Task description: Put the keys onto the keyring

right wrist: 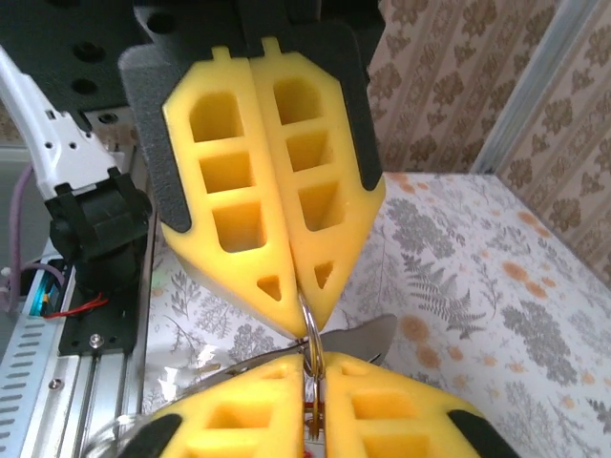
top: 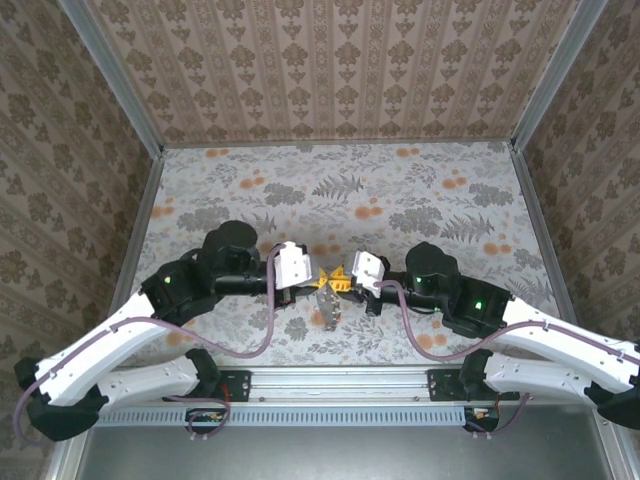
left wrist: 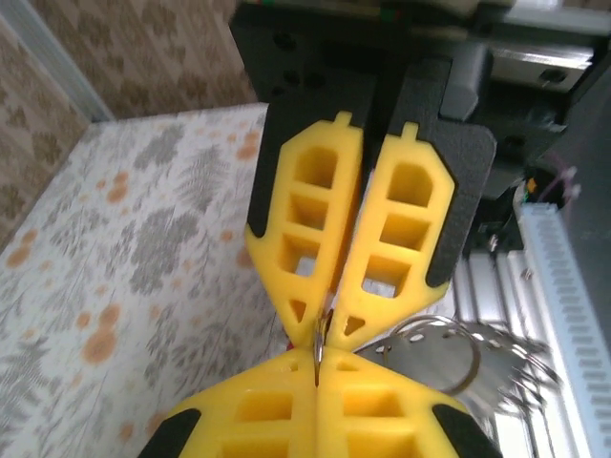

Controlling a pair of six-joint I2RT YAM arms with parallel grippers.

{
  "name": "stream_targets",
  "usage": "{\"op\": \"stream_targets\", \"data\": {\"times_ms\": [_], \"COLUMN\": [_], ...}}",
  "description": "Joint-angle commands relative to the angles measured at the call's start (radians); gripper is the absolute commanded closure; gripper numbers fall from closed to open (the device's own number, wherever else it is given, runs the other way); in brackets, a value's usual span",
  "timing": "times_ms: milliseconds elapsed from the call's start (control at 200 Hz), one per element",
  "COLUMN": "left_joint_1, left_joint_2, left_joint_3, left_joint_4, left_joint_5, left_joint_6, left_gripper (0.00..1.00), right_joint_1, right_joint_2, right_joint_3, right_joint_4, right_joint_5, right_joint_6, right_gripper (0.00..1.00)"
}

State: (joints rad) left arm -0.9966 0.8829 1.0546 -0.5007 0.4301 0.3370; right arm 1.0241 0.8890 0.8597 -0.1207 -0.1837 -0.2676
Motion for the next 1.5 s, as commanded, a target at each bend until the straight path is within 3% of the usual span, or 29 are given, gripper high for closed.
{"op": "stream_targets", "data": {"times_ms": [0,200,495,630,795,1165,1290,1495], "left_joint_1": [0.039,0.087,0.104,0.111,0.119,0.118,0.12,0.119], "left_joint_2": [-0.084,-0.118,-0.077,-0.078,-0.08,-0.057,-0.031,-0.017], "left_joint_3": [-0.093,-0.222,-0.421,-0.436,-0.422,-0.403,-0.405,-0.393], "left_joint_4": [0.29,0.563,1.106,1.176,1.171,1.208,1.295,1.291], "left_joint_5": [0.175,0.302,0.32,0.32,0.325,0.339,0.355,0.369], "left_joint_6": [-0.114,-0.234,-0.476,-0.512,-0.52,-0.544,-0.593,-0.602], "left_gripper": [1.0,1.0,1.0,1.0,1.0,1.0,1.0,1.0], "right_joint_1": [0.007,0.007,0.007,0.007,0.007,0.006,0.005,0.005], "right_joint_2": [-0.039,-0.065,-0.049,-0.058,-0.08,-0.098,-0.085,-0.122], "right_joint_3": [-0.014,-0.033,-0.036,-0.042,-0.059,-0.074,-0.07,-0.09], "right_joint_4": [0.097,0.143,0.158,0.157,0.172,0.175,0.181,0.197], "right_joint_5": [-0.077,-0.124,-0.116,-0.1,-0.091,-0.072,-0.059,0.009], "right_joint_6": [-0.006,0.003,0.012,0.015,0.021,0.022,0.033,0.033], "right_gripper": [0.84,0.83,0.85,0.84,0.76,0.86,0.84,0.78]}}
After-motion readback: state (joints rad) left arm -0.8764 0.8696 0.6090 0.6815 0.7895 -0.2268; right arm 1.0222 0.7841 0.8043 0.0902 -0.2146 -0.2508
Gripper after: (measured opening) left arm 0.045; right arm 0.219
